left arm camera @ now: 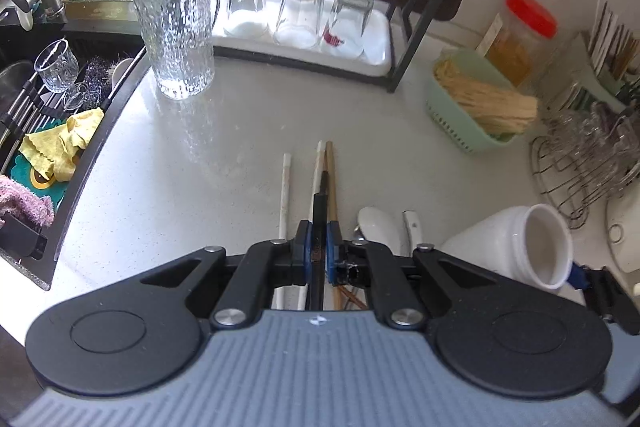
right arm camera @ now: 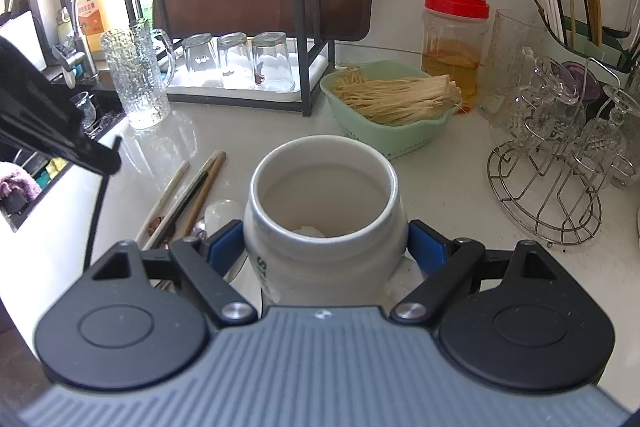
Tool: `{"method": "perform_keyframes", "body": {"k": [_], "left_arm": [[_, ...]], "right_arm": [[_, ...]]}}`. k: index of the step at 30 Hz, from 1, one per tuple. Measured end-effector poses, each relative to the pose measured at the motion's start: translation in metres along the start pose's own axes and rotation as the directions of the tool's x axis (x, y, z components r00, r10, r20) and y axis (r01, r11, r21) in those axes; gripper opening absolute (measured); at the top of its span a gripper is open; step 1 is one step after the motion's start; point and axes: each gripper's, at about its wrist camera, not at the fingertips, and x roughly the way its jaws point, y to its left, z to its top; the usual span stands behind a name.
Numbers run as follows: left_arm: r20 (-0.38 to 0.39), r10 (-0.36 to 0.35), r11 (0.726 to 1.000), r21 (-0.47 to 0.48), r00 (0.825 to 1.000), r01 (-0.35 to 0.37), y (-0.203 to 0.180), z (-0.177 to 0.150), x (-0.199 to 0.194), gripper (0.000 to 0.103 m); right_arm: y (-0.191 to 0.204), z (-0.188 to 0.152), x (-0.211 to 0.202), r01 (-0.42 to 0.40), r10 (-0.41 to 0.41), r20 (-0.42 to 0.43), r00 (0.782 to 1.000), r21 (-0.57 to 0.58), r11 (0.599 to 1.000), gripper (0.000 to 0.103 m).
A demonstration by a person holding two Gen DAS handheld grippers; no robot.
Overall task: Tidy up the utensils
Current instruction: 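Lift the black chopstick with the left tool and carry it over the mug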
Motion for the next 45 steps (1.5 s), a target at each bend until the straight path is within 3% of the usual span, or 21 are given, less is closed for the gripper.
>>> {"method": "perform_keyframes", "body": {"k": [17,45], "left_arm": [[0.09,-0.102,0.993,0.067,0.991,0.096,-0.03,0.005,-0.064,0.008],[0.189,-0.176,0.955,0.272,0.966,0.121,-0.074,0.047,-0.134,0.007]], "right_arm": [[0.003,-0.004,-0.001,0.001,0.0,0.018,1.0,-0.052,0.999,0.09],[0.007,-0.006,-0.001,0.023,-0.021,0.036,0.999,-0.067,0.997,0.09]]}}
